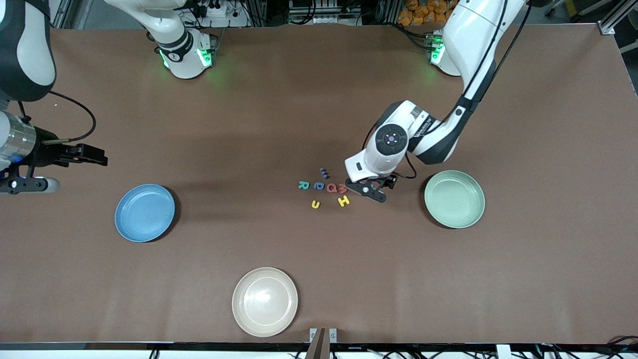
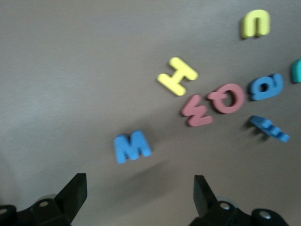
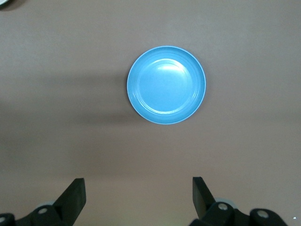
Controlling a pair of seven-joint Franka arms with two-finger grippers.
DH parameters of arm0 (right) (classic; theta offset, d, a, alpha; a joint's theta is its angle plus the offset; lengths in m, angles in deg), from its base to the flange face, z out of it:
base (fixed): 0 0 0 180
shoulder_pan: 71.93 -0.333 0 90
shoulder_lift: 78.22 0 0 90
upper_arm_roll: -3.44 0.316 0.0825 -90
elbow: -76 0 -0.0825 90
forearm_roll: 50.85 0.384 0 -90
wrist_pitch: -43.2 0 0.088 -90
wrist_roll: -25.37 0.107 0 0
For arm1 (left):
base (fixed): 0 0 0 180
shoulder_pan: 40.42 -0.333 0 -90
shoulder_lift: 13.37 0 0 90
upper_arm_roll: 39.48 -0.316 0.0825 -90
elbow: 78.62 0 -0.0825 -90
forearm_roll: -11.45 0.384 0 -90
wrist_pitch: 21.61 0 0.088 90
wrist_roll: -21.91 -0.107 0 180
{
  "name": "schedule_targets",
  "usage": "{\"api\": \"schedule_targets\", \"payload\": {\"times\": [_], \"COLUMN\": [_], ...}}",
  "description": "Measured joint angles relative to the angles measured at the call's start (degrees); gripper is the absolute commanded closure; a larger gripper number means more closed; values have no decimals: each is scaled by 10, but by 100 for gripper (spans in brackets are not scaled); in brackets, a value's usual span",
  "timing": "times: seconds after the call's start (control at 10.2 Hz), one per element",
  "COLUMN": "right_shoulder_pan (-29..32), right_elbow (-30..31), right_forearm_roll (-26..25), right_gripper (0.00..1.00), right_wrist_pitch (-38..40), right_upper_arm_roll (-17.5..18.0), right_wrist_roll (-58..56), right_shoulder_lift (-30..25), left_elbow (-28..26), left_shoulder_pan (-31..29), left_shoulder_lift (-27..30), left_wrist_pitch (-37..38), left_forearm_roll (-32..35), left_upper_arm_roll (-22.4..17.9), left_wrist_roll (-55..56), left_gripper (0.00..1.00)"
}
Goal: Sort upper and lower case letters into plates
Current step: 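Move the left gripper over the blue M letter, then grasp the blue M with the left gripper while the right gripper reaches out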
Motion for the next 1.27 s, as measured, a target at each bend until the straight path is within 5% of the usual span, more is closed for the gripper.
{"api": "schedule_targets", "payload": {"times": [0.98, 1.27], "right_shoulder_pan": [-25, -26], "right_elbow": [0, 0], "right_forearm_roll": [0, 0], "right_gripper": [0, 0], "right_wrist_pitch": [-24, -24], "right_upper_arm_roll": [1, 2], "right_wrist_roll": [0, 0], "right_shoulder_lift": [21, 21], "left_elbow": [0, 0], "left_shoulder_pan": [-8, -9], "left_shoulder_lift": [-56, -66], "left_wrist_pitch": [-63, -75], "left_forearm_roll": [0, 7], "left_upper_arm_roll": [-10, -11], "left_wrist_roll": [47, 47], "left_gripper": [0, 27]}}
